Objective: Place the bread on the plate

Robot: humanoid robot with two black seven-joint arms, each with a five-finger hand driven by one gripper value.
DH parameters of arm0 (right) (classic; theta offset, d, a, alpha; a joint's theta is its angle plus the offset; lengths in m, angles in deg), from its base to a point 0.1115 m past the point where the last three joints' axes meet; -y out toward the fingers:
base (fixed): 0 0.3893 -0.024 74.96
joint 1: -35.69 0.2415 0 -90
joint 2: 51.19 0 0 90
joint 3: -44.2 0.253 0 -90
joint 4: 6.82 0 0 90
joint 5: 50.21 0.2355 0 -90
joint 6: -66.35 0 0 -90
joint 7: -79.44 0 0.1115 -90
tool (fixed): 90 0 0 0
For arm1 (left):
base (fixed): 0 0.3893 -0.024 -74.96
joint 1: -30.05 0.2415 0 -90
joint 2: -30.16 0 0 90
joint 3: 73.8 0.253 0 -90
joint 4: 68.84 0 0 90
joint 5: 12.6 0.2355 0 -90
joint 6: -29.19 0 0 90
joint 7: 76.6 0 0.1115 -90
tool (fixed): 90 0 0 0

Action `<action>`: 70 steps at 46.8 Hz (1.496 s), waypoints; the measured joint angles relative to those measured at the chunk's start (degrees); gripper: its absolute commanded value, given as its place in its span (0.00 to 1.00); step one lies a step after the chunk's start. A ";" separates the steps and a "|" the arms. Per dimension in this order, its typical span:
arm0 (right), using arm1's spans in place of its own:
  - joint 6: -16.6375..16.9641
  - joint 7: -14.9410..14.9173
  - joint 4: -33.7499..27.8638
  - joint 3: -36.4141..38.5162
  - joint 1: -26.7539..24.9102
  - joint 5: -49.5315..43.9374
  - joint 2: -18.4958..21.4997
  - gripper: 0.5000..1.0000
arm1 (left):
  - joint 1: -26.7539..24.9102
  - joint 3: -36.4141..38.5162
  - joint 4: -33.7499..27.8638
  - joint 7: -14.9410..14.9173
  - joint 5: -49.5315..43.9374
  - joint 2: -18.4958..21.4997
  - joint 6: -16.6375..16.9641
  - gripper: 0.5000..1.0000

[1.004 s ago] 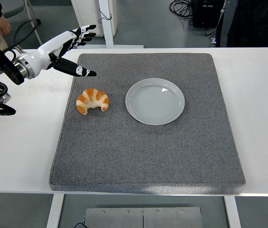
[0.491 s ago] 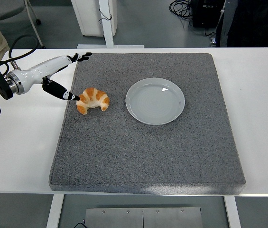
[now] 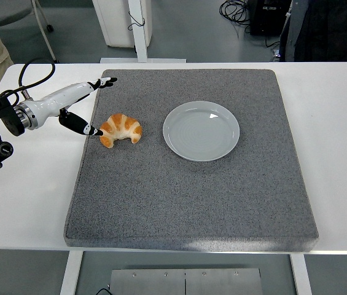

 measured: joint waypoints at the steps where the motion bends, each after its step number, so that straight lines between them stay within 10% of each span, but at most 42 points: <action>1: 0.00 0.00 0.00 0.00 0.00 0.00 0.00 1.00 | 0.09 0.01 0.12 -0.01 -0.09 -0.29 0.04 0.98; 70: 0.00 0.00 0.00 0.00 0.01 0.00 0.00 1.00 | -0.02 4.91 11.11 0.18 -4.06 -10.96 5.03 0.96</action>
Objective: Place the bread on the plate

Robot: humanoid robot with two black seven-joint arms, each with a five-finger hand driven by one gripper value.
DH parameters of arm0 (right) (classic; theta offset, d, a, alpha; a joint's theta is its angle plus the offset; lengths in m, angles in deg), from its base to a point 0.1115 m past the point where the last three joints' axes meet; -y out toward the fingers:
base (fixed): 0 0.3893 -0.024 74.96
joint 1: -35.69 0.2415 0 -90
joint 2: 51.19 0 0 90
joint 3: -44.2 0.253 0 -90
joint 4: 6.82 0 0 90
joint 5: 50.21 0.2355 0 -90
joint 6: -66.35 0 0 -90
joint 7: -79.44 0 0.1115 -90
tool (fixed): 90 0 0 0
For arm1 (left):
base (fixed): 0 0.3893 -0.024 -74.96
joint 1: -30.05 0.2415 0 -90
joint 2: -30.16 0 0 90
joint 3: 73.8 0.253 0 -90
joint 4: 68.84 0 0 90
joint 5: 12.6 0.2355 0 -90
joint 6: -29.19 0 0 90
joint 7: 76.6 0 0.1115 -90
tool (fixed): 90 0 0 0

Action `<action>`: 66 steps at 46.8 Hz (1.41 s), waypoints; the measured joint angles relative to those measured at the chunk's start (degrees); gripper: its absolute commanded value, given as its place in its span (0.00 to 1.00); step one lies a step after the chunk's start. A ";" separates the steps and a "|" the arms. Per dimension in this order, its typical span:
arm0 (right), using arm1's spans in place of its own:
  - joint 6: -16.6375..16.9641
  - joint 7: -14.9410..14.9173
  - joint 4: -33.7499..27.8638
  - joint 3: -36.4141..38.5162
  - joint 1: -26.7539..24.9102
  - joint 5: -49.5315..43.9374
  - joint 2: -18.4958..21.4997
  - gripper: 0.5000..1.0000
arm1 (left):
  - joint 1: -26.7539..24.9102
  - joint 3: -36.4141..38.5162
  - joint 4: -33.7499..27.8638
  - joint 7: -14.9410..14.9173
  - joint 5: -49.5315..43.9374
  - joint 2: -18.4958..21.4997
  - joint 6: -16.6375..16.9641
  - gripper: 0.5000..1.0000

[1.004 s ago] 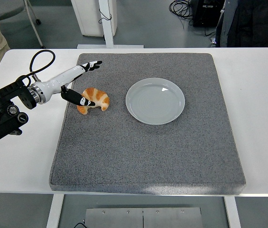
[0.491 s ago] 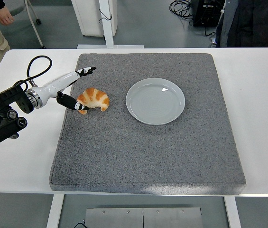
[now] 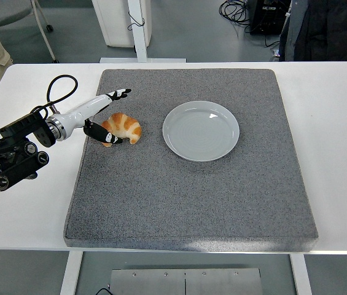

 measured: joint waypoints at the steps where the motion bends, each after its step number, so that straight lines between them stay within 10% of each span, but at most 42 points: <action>1: 0.00 0.00 0.00 0.00 0.00 0.00 0.00 1.00 | -0.01 0.00 0.01 0.00 0.00 -0.12 0.00 0.95; 32: 0.00 0.00 0.00 0.00 -0.01 0.00 0.00 1.00 | -0.11 0.05 0.65 -0.16 0.02 -1.10 0.00 0.45; 43: 0.00 0.00 0.00 0.00 0.02 0.00 0.00 1.00 | -0.15 0.07 0.65 -0.16 0.06 -1.10 -0.07 0.00; 66: 0.00 0.00 0.00 0.00 -0.02 0.00 0.00 1.00 | -5.35 -0.03 0.47 0.76 -0.09 -0.05 -0.33 0.00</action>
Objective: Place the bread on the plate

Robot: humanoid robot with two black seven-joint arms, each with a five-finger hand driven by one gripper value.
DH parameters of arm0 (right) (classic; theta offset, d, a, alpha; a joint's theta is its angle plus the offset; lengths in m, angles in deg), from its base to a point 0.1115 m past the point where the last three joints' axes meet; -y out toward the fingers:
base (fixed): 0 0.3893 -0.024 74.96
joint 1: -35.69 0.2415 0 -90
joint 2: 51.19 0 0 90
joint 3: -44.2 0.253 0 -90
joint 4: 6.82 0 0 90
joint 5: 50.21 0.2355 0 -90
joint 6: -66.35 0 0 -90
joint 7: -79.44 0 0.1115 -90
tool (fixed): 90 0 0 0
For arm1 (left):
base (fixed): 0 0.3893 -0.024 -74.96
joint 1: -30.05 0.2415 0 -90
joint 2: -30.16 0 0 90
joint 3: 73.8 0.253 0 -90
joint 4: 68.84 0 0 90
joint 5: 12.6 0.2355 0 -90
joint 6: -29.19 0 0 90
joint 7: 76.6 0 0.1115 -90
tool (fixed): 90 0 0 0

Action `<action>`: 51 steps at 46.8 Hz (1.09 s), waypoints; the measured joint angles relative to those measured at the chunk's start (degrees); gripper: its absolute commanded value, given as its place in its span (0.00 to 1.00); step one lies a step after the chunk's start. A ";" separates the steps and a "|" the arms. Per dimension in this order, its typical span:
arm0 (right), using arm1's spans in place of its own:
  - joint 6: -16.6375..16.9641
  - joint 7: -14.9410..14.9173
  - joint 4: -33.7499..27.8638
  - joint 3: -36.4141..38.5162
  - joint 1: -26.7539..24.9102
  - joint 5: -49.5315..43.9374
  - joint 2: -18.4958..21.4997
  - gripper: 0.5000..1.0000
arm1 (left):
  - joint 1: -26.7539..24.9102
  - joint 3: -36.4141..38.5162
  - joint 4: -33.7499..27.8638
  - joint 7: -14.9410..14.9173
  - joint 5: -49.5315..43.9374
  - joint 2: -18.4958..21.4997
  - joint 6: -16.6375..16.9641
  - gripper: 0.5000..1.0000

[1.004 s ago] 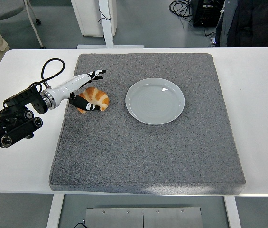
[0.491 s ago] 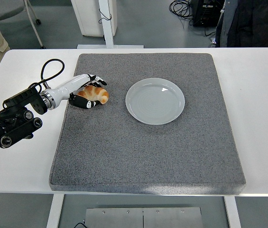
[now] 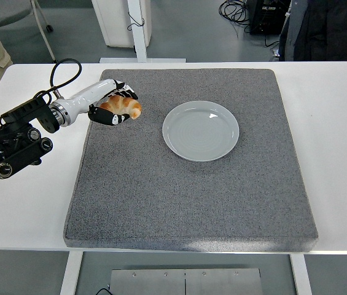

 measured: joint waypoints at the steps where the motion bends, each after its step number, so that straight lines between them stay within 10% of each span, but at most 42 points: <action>1: 0.00 0.00 0.00 0.00 0.00 0.00 0.00 1.00 | -0.44 0.00 -0.02 0.08 0.00 0.17 -0.07 0.00; 51: 0.00 0.00 0.00 0.00 0.01 0.00 0.00 1.00 | -24.17 9.79 0.02 3.43 -0.63 0.91 -6.36 0.00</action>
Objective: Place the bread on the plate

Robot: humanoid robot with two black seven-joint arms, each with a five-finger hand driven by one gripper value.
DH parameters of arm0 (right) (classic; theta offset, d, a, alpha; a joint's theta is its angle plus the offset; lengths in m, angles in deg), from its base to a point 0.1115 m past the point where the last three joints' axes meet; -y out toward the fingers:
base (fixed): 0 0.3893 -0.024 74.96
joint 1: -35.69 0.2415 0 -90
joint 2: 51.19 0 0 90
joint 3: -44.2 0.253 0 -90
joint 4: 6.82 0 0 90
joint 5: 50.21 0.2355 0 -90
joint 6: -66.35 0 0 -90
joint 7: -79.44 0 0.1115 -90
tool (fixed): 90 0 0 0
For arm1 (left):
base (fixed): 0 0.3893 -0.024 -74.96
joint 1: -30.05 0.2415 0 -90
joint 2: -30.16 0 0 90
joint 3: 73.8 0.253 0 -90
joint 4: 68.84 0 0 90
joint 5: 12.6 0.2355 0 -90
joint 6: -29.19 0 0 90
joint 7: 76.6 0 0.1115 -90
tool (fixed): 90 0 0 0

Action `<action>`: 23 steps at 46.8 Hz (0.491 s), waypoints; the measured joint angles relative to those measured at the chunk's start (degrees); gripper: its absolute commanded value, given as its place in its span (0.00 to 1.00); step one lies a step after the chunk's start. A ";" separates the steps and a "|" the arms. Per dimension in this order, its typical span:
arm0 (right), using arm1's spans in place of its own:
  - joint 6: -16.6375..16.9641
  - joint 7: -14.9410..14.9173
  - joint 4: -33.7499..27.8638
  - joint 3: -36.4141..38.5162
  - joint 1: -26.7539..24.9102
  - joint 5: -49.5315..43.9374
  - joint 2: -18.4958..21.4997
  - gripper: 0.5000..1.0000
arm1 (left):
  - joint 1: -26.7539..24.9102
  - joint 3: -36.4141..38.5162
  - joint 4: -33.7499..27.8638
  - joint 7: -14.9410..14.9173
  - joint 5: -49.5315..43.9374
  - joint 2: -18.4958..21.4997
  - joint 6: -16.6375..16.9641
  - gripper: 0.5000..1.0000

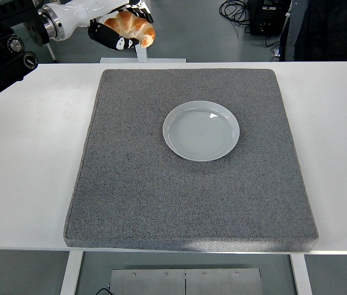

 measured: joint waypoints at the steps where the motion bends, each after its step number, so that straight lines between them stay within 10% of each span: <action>1: 0.00 0.00 0.00 0.00 -0.01 0.00 0.00 1.00 | -0.38 0.54 0.04 0.03 0.01 -0.50 0.00 0.00; 23: 0.00 0.00 0.00 0.00 0.02 0.00 0.00 1.00 | -0.85 3.40 5.43 0.84 0.48 -12.98 0.48 0.00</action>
